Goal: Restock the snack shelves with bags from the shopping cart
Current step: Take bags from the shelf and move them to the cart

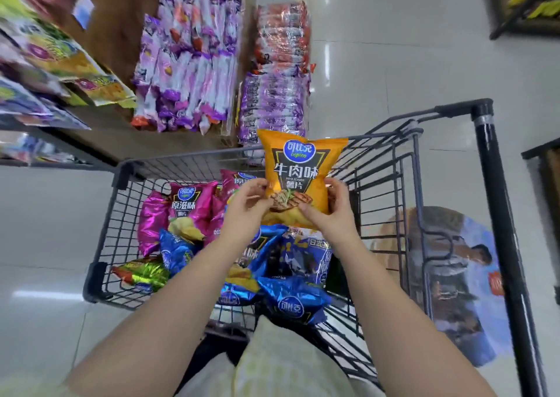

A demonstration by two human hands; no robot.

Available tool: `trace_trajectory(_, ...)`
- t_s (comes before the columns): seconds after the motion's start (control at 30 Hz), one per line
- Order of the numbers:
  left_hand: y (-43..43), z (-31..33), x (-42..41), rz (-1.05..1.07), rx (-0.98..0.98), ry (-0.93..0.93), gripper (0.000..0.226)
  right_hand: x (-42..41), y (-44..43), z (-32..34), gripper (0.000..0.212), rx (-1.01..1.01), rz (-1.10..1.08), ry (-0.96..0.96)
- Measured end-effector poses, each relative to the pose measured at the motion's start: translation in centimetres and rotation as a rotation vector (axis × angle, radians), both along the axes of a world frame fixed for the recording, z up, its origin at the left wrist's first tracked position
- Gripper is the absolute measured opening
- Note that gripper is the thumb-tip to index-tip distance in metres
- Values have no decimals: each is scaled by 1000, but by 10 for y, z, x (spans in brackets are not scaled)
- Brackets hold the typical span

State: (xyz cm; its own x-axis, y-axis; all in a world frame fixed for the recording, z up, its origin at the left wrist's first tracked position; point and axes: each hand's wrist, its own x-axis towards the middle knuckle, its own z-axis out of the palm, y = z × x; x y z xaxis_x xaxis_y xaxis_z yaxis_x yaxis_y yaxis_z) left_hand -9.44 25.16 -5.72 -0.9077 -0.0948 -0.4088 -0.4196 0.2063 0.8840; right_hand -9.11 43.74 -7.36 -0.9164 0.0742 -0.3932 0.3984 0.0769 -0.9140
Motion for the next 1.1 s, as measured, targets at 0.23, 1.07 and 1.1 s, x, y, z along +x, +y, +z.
trace_trajectory(0.23, -124, 34, 35, 278, 118, 99, 25, -16, -106, 38, 65, -172, 270, -20)
trace_trajectory(1.07, -680, 118, 334, 1114, 204, 338, 31, 152, -748, 131, 54, -273, 1112, 140)
trace_trajectory(1.1, -697, 123, 332, 1128, 186, 350, 30, 149, -767, 138, 55, -284, 1124, 143)
